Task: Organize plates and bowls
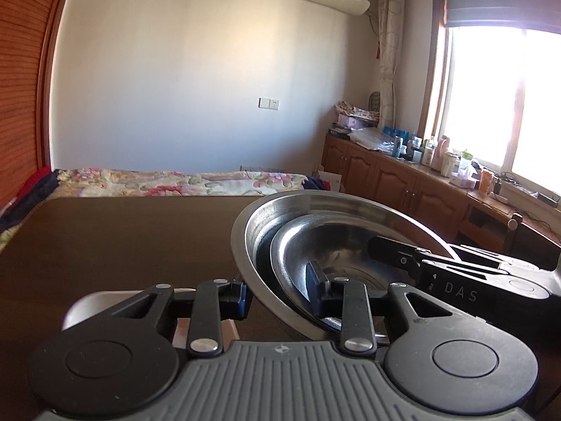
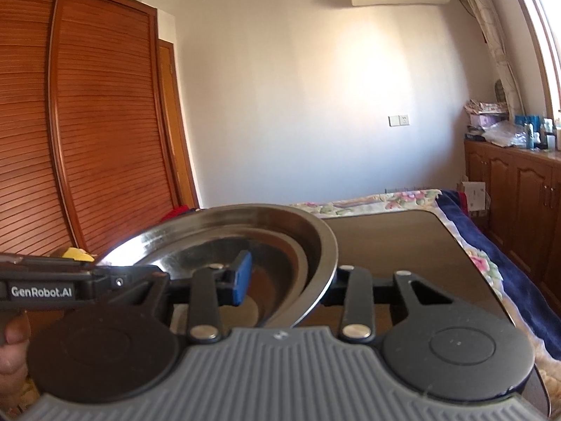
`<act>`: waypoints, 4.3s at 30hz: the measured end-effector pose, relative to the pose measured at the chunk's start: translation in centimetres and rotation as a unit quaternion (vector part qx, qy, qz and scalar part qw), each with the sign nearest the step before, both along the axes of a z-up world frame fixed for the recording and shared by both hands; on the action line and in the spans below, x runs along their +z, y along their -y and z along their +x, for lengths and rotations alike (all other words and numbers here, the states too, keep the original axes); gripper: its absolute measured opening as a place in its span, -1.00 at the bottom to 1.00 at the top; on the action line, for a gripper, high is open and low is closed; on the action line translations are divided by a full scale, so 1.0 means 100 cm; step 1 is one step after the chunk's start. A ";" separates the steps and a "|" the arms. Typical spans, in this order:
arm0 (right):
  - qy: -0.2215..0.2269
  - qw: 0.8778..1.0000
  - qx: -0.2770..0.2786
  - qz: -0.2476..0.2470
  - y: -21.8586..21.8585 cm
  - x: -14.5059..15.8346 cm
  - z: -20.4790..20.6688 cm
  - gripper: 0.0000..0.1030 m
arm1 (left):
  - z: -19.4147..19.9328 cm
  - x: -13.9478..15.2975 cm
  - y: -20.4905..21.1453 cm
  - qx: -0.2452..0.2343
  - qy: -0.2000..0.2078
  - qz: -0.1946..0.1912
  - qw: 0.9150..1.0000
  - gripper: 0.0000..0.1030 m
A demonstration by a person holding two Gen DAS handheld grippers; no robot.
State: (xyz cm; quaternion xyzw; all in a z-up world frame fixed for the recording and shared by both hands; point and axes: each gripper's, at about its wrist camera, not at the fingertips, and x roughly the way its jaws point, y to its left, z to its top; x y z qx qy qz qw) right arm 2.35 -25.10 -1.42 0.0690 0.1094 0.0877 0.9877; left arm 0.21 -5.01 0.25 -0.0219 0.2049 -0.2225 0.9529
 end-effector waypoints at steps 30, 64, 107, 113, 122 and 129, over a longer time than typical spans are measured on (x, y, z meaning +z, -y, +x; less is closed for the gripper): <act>-0.021 0.996 0.084 -0.007 -0.075 0.003 0.002 -0.23 | -0.021 0.009 -0.079 0.062 -0.011 0.015 0.998 -0.35; -0.063 0.992 0.098 -0.045 -0.110 -0.021 0.021 -0.23 | -0.009 -0.030 -0.092 0.098 -0.047 0.032 0.994 -0.34; 0.015 0.997 -0.021 -0.069 -0.059 0.040 -0.055 1.00 | -0.059 0.036 -0.053 0.141 0.037 0.064 0.987 1.00; 0.001 0.997 -0.039 -0.070 -0.056 0.031 -0.061 1.00 | -0.073 0.034 -0.045 0.134 0.044 0.067 0.988 1.00; -0.015 0.996 -0.058 -0.073 -0.052 0.021 -0.066 1.00 | -0.089 0.016 -0.045 0.144 0.024 0.085 0.986 1.00; -0.025 0.995 -0.062 -0.075 -0.055 0.013 -0.070 1.00 | -0.089 0.005 -0.047 0.154 0.015 0.094 0.984 1.00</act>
